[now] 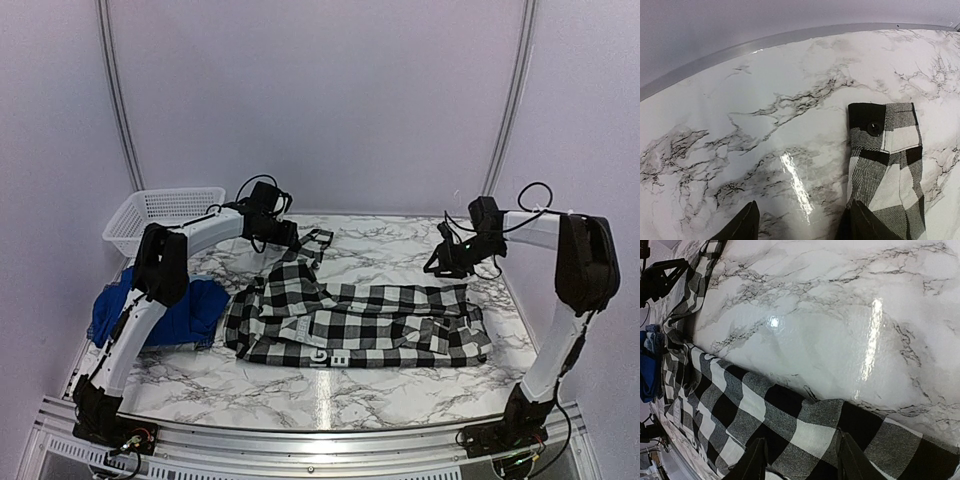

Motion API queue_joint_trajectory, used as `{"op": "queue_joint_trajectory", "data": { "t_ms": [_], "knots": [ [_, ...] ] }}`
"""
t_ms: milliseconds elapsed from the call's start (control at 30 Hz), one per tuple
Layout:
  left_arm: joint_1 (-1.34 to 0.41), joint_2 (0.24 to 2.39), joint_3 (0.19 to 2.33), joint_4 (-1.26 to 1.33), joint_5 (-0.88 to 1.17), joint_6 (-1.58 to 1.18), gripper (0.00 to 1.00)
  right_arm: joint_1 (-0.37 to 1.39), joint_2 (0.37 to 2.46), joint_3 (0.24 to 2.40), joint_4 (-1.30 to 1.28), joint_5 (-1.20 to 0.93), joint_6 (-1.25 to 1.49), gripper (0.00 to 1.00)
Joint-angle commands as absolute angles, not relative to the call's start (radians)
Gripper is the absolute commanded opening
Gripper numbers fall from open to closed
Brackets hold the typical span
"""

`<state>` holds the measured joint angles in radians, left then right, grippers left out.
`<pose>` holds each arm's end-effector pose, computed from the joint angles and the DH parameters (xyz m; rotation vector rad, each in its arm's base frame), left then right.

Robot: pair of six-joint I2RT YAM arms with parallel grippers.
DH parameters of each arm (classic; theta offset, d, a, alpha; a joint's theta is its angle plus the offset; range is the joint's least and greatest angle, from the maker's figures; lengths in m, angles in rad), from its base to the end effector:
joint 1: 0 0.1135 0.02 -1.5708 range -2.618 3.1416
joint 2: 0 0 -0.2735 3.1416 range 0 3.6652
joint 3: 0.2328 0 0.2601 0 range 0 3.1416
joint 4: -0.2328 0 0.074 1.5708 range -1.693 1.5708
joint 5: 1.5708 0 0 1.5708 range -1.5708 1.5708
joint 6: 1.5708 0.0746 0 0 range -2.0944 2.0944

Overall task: Fold and stack the mixed laundry pile
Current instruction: Adjust the rectangle-folded shirt at the center of the board.

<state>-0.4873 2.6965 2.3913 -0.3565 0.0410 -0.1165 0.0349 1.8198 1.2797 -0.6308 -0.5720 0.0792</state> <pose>0.5671 -0.3040 0.1212 0.4385 2.2152 -0.3723 0.3869 0.0539 0.1740 -0.0997 2.6679 0.8132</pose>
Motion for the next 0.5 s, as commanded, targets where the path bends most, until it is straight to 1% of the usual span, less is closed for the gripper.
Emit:
{"op": "queue_joint_trajectory", "data": {
  "t_ms": [0,167,300,333,367,400,467],
  "knots": [
    [-0.499,2.706,2.378,-0.35,0.074,-0.12,0.64,0.026,1.846,1.341,-0.643,-0.572,0.077,0.43],
    [-0.498,2.718,2.38,-0.285,0.18,-0.179,0.67,0.028,1.842,1.334,-0.646,-0.566,0.082,0.43],
    [-0.497,2.734,2.395,-0.278,0.181,-0.209,0.67,0.025,1.824,1.322,-0.642,-0.561,0.091,0.43],
    [-0.496,2.734,2.395,-0.278,0.171,-0.216,0.65,0.026,1.82,1.322,-0.643,-0.56,0.092,0.43],
    [-0.496,2.737,2.399,-0.285,0.148,-0.221,0.61,0.025,1.819,1.321,-0.643,-0.561,0.09,0.43],
    [-0.496,2.741,2.406,-0.303,0.124,-0.223,0.55,0.026,1.819,1.323,-0.646,-0.561,0.089,0.43],
    [-0.498,2.753,2.43,-0.351,0.097,-0.213,0.46,0.026,1.819,1.328,-0.653,-0.563,0.088,0.43]
  ]
}}
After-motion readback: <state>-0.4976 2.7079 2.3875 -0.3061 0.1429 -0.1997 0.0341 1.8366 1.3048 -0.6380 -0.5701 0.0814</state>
